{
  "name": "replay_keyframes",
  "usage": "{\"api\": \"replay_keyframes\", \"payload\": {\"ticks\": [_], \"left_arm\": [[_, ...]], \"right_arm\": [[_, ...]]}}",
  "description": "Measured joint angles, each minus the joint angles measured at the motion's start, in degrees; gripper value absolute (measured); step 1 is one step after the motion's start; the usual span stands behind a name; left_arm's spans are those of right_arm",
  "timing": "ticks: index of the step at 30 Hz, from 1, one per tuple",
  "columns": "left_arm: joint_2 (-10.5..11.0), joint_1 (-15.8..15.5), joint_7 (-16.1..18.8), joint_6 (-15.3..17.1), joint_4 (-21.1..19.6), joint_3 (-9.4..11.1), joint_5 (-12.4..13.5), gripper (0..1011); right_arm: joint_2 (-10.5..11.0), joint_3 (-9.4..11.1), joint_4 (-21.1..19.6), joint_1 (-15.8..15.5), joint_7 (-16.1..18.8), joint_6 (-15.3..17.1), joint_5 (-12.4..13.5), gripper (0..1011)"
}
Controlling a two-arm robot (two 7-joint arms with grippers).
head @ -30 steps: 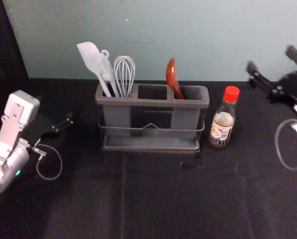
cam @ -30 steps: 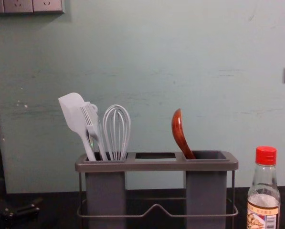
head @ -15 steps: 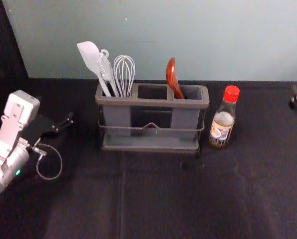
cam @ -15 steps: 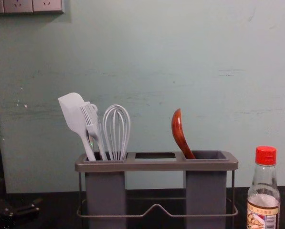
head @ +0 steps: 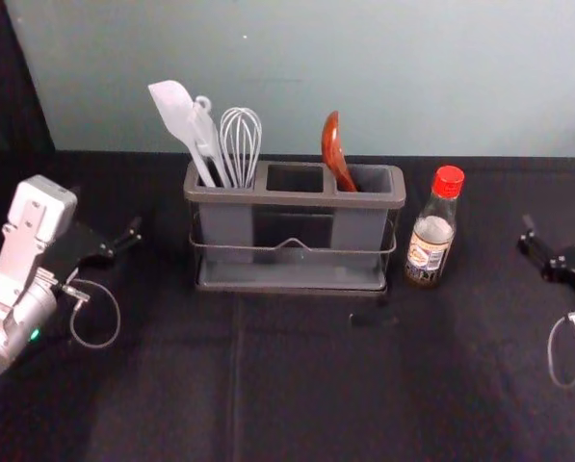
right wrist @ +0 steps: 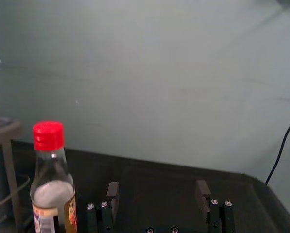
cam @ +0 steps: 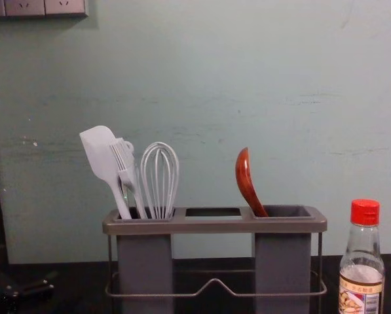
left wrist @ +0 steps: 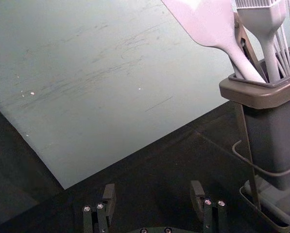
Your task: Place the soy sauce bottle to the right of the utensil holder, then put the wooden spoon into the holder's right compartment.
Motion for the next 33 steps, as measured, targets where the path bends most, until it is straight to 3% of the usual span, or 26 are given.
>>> {"api": "replay_keyframes", "payload": {"ticks": [7,33], "left_arm": [[0.0,0.0,0.0,0.0,0.0,0.0,0.0,1005],[0.0,0.0,0.0,0.0,0.0,0.0,0.0,1005]], "right_arm": [[-1.1,-0.3,2.2,1.0,1.2,0.9,-0.5,1004],[-0.8,-0.2,1.8,0.8,1.0,0.9,-0.4,1004]]}}
